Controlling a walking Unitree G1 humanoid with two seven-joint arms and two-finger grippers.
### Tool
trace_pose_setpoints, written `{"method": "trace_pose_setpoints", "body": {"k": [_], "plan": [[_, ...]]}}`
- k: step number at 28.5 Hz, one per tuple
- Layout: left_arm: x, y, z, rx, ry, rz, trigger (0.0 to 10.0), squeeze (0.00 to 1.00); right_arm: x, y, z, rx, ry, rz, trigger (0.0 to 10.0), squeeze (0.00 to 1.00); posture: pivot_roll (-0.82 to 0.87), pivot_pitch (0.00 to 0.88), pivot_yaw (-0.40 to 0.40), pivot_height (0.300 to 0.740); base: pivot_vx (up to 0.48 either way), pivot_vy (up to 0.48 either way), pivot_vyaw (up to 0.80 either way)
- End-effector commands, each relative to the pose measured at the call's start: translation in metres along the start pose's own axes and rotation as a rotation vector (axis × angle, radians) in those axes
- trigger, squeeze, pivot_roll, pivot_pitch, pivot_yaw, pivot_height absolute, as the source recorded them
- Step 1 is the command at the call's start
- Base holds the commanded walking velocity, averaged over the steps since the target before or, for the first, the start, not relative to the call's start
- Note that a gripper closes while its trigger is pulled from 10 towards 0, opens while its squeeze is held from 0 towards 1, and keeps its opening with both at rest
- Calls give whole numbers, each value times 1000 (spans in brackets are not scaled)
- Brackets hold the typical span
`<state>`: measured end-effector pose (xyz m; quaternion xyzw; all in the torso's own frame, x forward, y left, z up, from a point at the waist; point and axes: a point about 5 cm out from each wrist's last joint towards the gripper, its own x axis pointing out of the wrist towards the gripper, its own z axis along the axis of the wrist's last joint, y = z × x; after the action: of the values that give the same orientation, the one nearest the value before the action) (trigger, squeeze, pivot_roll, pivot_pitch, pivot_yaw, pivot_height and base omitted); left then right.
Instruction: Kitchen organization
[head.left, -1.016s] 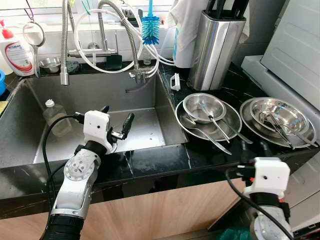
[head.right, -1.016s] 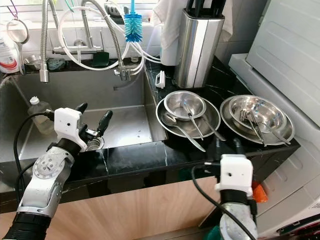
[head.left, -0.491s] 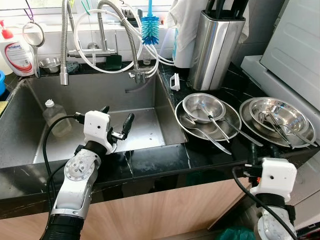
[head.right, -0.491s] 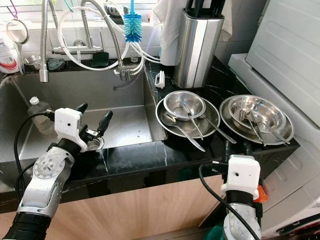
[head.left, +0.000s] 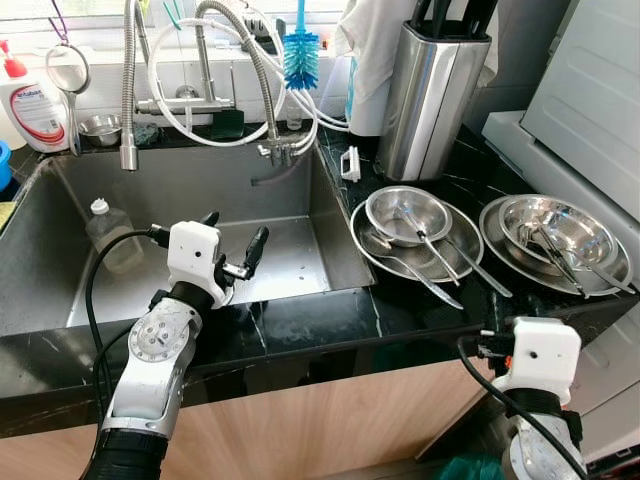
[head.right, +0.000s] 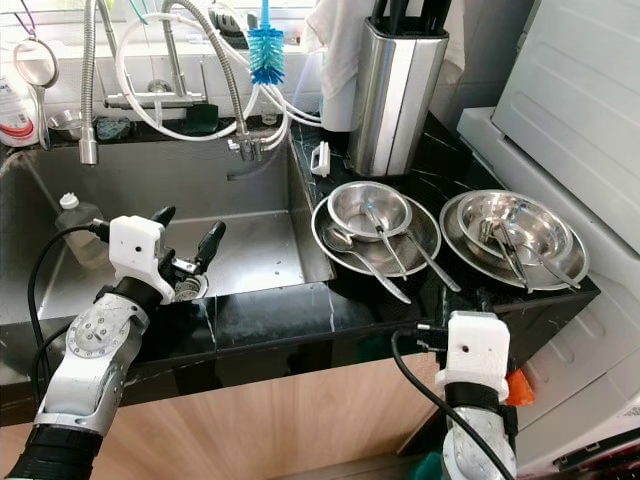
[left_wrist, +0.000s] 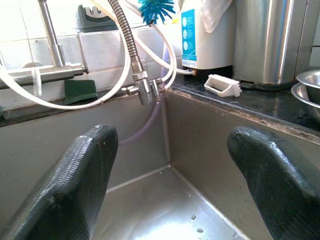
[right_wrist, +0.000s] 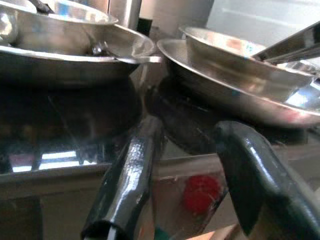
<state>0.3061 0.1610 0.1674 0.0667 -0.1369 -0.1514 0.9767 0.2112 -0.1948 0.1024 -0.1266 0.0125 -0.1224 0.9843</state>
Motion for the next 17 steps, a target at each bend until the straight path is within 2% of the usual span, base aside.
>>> {"method": "trace_pose_setpoints", "body": {"k": [1, 9, 17], "plan": [[1, 1, 2, 19, -8, -4, 10000, 0, -1, -2, -7, -16, 40, -1, 10000, 0, 29, 0, -40, 740, 0, 0, 0], [0, 1, 2, 20, -9, -1, 10000, 0, 1, 4, 6, 33, -38, 53, 10000, 0, 34, 0, -42, 740, 0, 0, 0], [0, 1, 2, 19, -11, 0, 10000, 0, -2, 5, 21, 33, -123, 77, 10000, 0, 36, 0, -46, 740, 0, 0, 0]]}}
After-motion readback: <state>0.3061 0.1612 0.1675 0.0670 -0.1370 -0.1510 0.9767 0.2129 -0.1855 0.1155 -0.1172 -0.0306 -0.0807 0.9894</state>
